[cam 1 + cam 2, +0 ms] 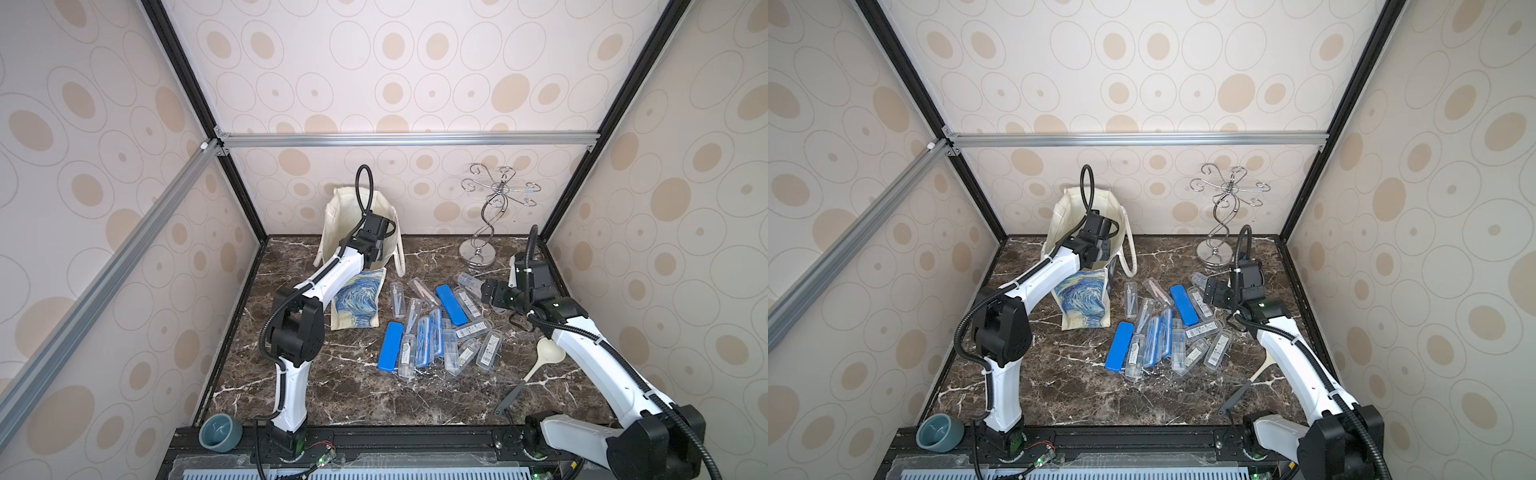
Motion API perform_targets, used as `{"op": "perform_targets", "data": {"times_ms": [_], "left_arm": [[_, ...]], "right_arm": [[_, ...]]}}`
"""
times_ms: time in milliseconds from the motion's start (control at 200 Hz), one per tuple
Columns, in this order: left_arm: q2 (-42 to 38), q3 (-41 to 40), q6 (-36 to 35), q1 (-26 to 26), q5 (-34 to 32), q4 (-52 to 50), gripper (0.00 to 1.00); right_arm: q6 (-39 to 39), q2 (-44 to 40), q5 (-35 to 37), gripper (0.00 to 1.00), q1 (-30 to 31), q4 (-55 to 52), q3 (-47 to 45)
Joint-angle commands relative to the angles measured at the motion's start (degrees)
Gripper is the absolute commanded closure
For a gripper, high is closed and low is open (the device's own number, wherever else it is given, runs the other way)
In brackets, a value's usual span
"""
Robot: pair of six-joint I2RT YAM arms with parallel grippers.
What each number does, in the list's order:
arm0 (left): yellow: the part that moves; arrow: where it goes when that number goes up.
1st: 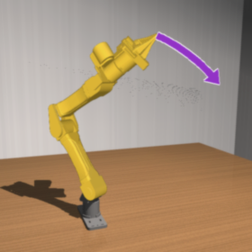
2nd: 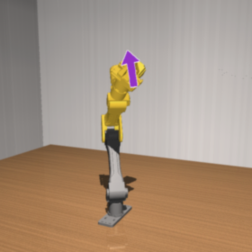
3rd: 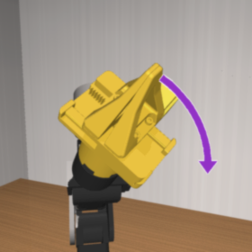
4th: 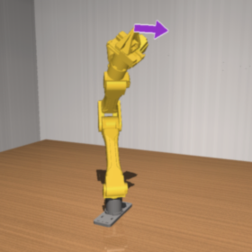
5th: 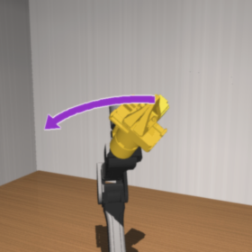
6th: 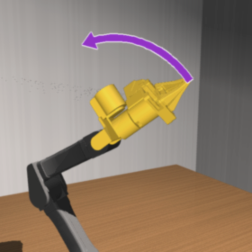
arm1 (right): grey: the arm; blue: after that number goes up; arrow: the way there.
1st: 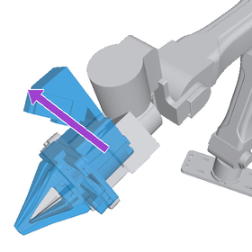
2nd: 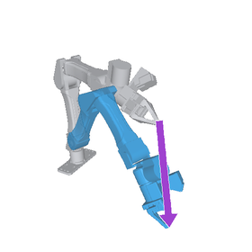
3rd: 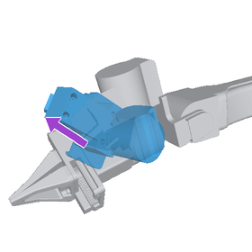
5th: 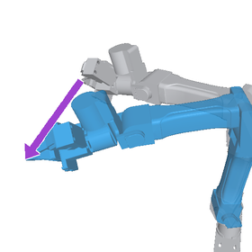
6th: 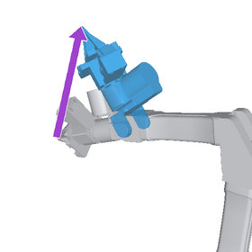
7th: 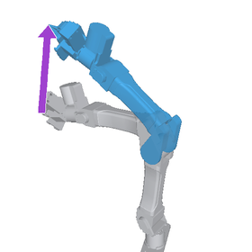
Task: Put the compass set into the canvas bag
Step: Place the compass set in the canvas bag.
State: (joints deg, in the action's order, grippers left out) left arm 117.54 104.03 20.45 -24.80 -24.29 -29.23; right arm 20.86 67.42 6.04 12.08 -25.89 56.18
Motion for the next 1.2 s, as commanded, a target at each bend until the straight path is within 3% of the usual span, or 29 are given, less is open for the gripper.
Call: {"op": "perform_targets", "data": {"times_ms": [0,155,295,460,610,695,805,920,1025,1195], "left_arm": [[-2.0,-4.1,1.6,0.7,-1.7,-1.1,0.85],[-4.9,-9.7,2.5,1.3,-0.6,1.7,0.76],[-7.1,-12.9,2.8,1.7,0.8,4.1,0.74],[-9.7,-14.5,2.3,1.7,2.5,6.8,0.61],[-12.5,-13.6,0.8,1.9,3.3,9.6,0.42],[-13.8,-12.4,-0.4,1.9,3.4,10.9,0.37],[-16.1,-11.2,-1.8,1.9,4.6,12.9,0.24],[-20.0,-12.0,-3.7,1.8,9.7,16.4,0.01],[-24.2,-14.7,-5.1,0.9,14.1,19.3,0.0],[-32.5,-20.3,-8.7,-3.0,14.0,24.9,0.0]], "right_arm": [[-0.6,0.1,0.5,0.01,-0.3,-0.5,-1.0],[-0.5,0.1,0.0,0.01,-0.3,-0.6,-1.0],[-0.1,0.4,-0.6,0.01,-0.3,-0.7,-1.1],[0.1,1.4,-1.4,0.01,-0.3,-1.4,-0.7],[0.1,2.1,-1.9,0.01,-0.3,-1.7,-0.6],[-0.2,2.7,-2.6,0.01,-0.3,-1.9,-0.4],[-0.4,4.2,-3.4,0.01,-0.3,-2.7,0.1],[-0.6,6.2,-3.7,0.0,-0.3,-3.9,0.8],[-1.2,8.3,-5.0,0.0,-0.3,-4.4,1.3],[-1.5,11.6,-4.4,0.02,-0.3,-6.0,2.8]]}}
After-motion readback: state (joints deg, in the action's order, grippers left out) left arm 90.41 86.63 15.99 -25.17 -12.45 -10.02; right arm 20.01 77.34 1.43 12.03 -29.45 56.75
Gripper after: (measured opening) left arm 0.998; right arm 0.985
